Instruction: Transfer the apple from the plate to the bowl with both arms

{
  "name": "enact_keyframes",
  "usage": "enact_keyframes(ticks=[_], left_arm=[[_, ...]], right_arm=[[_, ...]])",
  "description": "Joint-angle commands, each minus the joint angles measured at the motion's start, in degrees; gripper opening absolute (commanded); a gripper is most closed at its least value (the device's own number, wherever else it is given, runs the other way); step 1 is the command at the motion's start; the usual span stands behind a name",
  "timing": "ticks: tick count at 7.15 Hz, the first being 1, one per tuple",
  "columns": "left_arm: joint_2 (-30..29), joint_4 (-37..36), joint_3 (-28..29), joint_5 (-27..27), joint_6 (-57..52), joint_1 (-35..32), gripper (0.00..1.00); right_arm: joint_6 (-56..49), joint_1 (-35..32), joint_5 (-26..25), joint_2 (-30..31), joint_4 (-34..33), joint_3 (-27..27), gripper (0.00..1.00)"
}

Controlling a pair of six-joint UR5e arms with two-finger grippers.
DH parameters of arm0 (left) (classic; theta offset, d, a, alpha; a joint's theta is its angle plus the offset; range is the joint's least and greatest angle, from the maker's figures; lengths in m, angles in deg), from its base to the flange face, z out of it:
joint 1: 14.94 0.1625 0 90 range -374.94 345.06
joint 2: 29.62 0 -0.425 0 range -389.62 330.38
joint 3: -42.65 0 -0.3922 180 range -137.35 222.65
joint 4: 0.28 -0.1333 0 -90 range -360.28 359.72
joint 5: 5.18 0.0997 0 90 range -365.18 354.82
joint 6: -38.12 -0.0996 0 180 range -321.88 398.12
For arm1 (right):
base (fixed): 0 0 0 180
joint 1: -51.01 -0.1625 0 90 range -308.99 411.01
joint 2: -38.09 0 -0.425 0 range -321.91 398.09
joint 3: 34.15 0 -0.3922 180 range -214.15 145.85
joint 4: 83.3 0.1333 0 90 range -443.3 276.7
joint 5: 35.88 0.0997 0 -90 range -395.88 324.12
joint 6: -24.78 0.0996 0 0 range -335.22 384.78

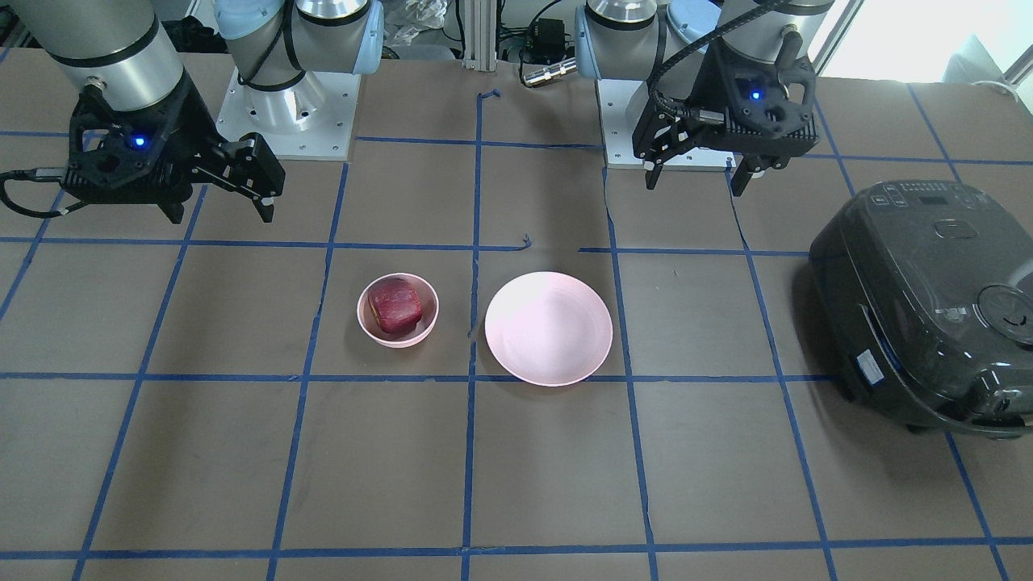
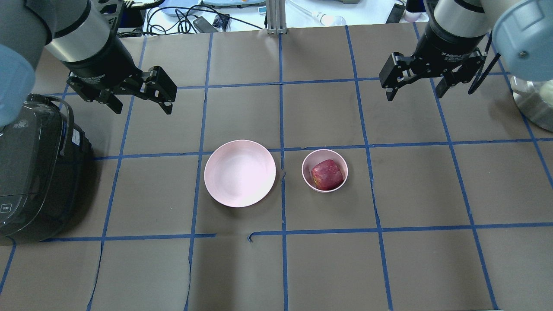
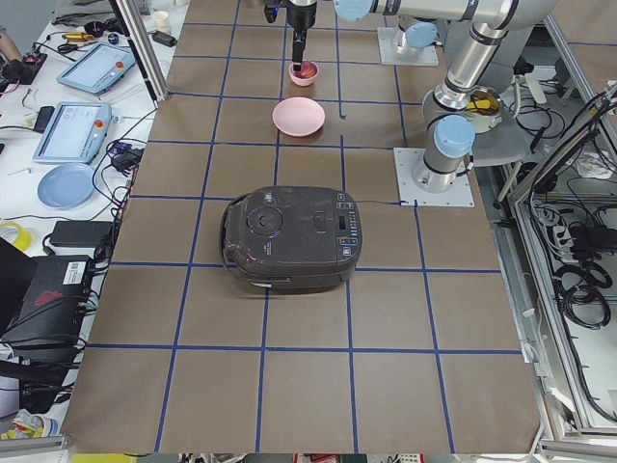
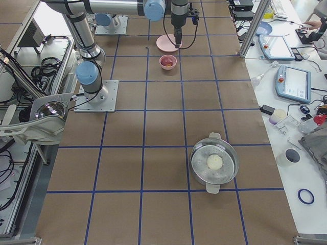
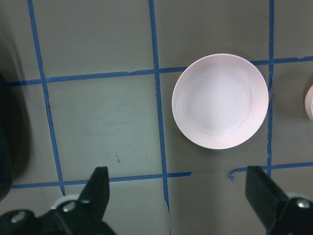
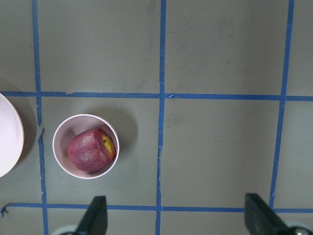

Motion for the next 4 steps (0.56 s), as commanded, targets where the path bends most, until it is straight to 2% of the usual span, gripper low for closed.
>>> enact_keyframes(ticks=[1,4], left_arm=[[0.2,-0.5,-0.3,0.2,-0.1,0.0,1.0],[0.1,-0.9,-0.3,0.1,-0.3,0.1,1.0]], right_arm=[[0.0,0.0,-1.9,0.5,0.0,0.0,1.0],[0.0,0.0,-1.9,0.9,-0.1,-0.1,1.0]])
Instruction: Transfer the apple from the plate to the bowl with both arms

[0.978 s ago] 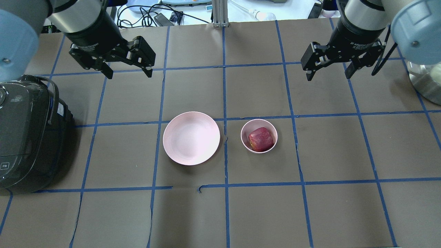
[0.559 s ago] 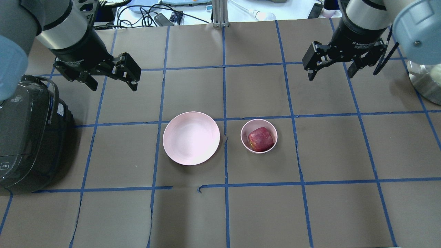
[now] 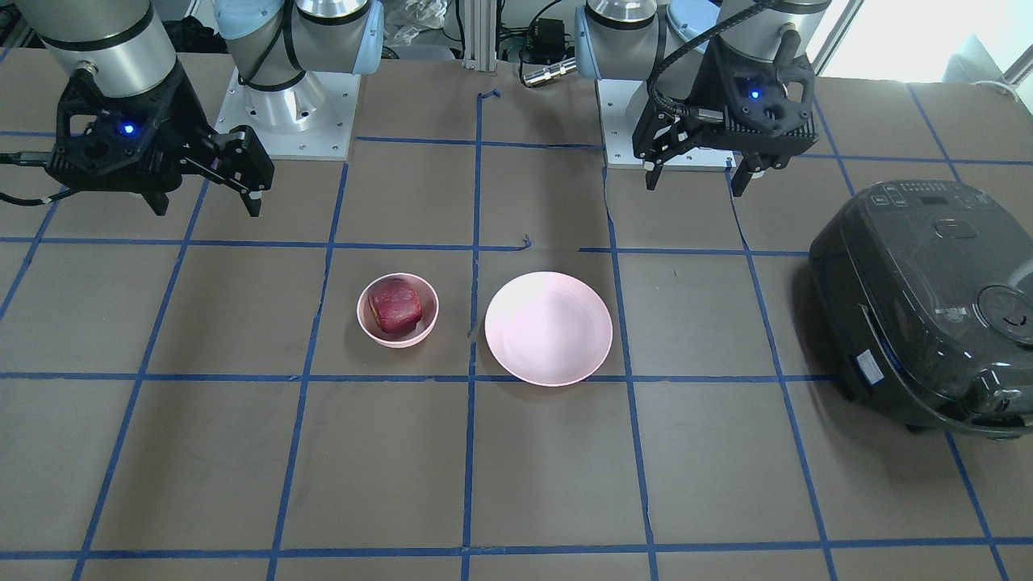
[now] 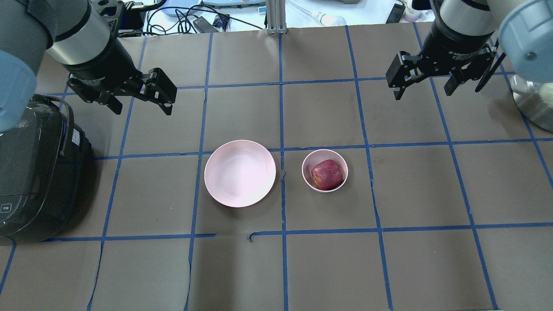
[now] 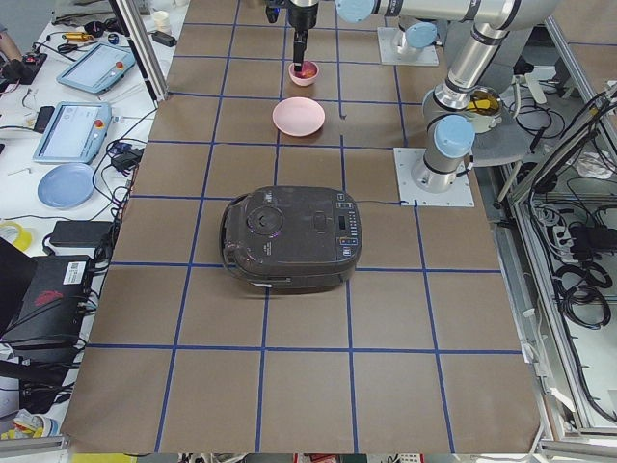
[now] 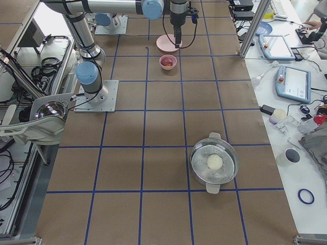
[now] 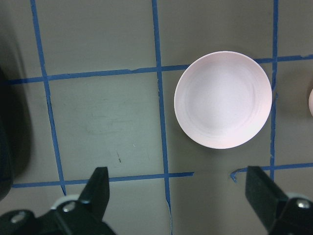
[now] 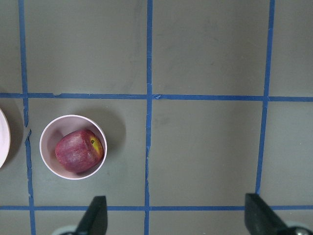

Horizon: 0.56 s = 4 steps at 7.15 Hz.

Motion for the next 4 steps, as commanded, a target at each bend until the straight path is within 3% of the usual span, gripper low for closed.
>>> enact_keyframes(ticks=[1,4], left_arm=[[0.0,-0.1,0.0,0.0,-0.2,0.1,1.0],[0.0,-0.1,0.1,-0.1,-0.1,0.1,1.0]], right_arm=[[0.0,0.0,0.0,0.1,-0.3,-0.1,1.0],[0.0,0.0,0.1,0.1,-0.7,-0.1,1.0]])
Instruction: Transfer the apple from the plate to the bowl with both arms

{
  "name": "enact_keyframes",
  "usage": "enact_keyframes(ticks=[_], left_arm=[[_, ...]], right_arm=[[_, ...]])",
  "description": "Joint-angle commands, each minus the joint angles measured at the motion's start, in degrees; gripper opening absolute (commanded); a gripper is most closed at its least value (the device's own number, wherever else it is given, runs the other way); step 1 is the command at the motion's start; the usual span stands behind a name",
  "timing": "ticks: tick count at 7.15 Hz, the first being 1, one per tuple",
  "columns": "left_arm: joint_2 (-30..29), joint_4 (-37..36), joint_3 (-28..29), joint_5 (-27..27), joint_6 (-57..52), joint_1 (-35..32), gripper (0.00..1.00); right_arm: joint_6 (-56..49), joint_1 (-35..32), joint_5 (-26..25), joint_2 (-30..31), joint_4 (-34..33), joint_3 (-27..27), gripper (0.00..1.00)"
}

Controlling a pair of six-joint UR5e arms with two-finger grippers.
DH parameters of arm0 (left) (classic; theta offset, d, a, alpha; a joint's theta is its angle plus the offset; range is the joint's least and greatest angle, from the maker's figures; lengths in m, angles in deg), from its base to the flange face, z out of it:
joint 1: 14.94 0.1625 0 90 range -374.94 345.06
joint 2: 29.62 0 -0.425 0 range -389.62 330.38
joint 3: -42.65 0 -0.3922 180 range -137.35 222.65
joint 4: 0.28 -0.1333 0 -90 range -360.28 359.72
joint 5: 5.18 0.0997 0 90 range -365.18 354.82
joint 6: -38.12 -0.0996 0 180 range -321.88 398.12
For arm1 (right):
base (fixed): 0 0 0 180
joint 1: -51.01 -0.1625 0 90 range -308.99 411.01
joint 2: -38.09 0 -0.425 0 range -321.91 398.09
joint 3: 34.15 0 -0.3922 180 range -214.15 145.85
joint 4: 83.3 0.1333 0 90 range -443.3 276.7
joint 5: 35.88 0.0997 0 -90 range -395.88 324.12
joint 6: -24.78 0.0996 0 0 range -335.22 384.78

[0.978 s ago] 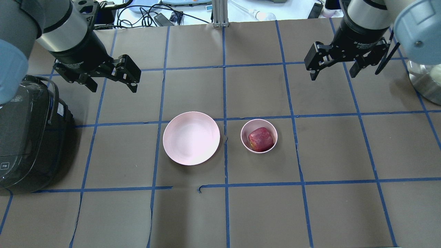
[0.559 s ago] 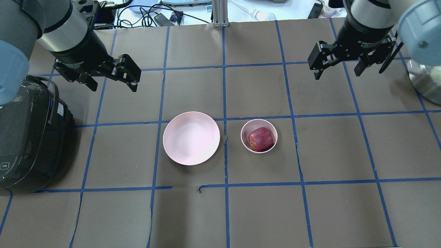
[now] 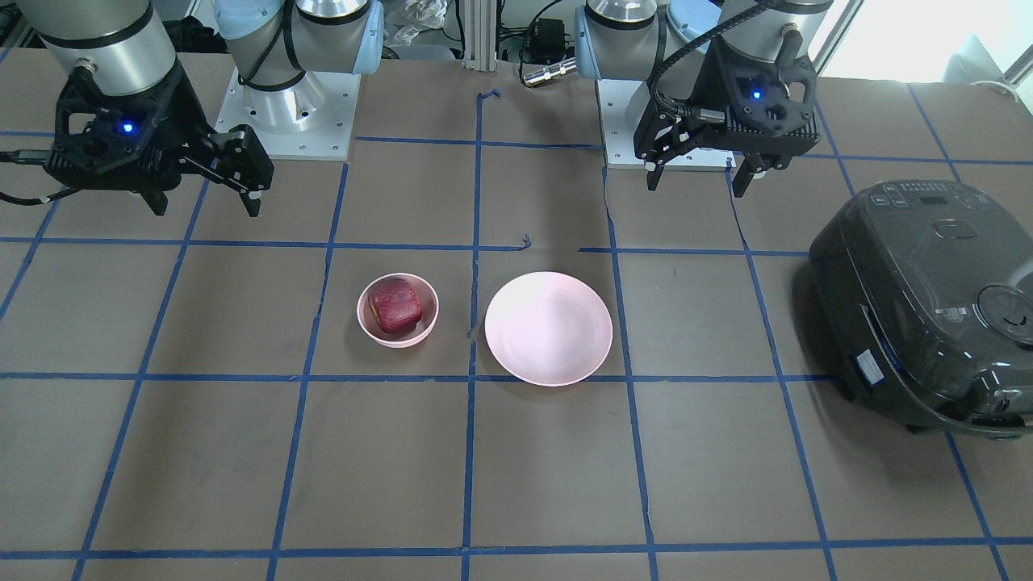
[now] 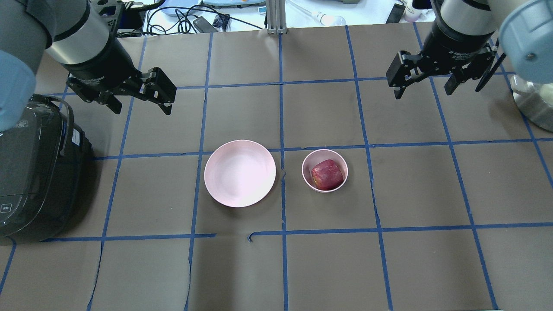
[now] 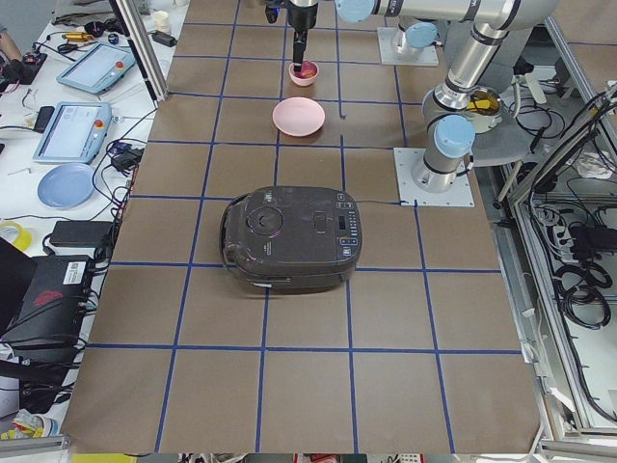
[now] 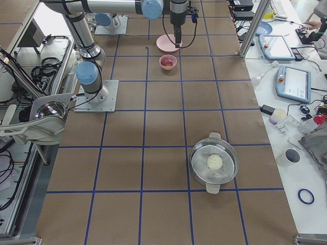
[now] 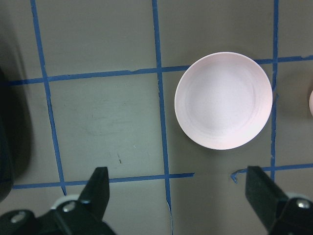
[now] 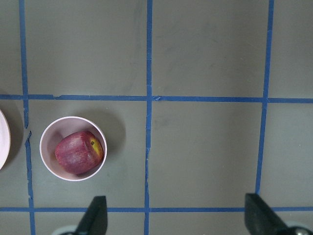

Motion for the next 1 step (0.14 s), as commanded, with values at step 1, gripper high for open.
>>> enact_keyframes(ticks=[1], left_arm=[[0.0,0.0,0.0,-0.1,0.0,0.0,1.0]], right_arm=[[0.0,0.0,0.2,0.0,-0.4,0.0,1.0]])
